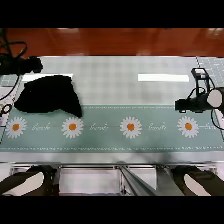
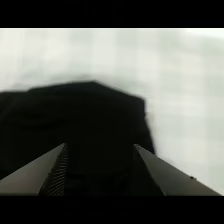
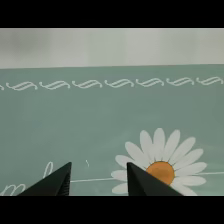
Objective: Fold the shirts.
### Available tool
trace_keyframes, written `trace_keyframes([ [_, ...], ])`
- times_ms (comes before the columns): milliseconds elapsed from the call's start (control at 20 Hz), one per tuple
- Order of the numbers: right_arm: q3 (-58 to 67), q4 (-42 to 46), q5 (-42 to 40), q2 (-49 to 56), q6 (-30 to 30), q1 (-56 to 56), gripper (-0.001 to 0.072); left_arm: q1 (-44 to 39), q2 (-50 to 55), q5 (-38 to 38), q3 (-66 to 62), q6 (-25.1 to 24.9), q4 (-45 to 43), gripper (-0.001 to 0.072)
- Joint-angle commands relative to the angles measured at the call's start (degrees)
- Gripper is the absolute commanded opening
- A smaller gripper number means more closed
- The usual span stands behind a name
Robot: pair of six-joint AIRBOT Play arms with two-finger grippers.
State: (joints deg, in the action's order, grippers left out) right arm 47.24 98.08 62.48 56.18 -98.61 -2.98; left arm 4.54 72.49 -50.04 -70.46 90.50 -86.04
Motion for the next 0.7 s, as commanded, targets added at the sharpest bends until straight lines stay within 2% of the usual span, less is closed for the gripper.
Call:
trace_keyframes([
  [0,-2.14,-0.46,-2.25,-0.11,0.11,-0.04,0.0411,2.86,12.63,-12.61,-3.37,0.46,-0.79,0.0505],
  [100,-2.14,-0.70,-2.69,-0.11,0.11,-0.04,0.0411,4.07,18.23,-16.50,-4.72,0.44,-0.76,0.0505],
  [400,-2.14,-1.92,-5.11,-0.11,-0.22,-0.04,0.0411,4.35,24.28,-16.00,-4.87,3.06,-0.35,0.0502],
  [450,-2.12,-1.97,-5.92,-0.11,-0.57,-0.04,0.0411,4.37,24.28,-16.06,-4.90,3.54,-0.33,0.0415],
  [500,-2.10,-2.10,-6.25,-0.11,-0.83,-0.04,0.0411,4.35,24.15,-17.55,-5.27,2.47,-0.28,0.0147],
  [550,-2.01,-2.10,-6.19,-0.15,-0.83,-0.04,0.0411,4.31,24.06,-19.69,-6.43,-0.07,0.35,0.0074],
  [650,-1.51,-2.05,-6.19,-1.20,-0.81,-0.04,0.0411,4.13,22.12,-21.68,-10.16,-1.53,0.55,0.0069],
])
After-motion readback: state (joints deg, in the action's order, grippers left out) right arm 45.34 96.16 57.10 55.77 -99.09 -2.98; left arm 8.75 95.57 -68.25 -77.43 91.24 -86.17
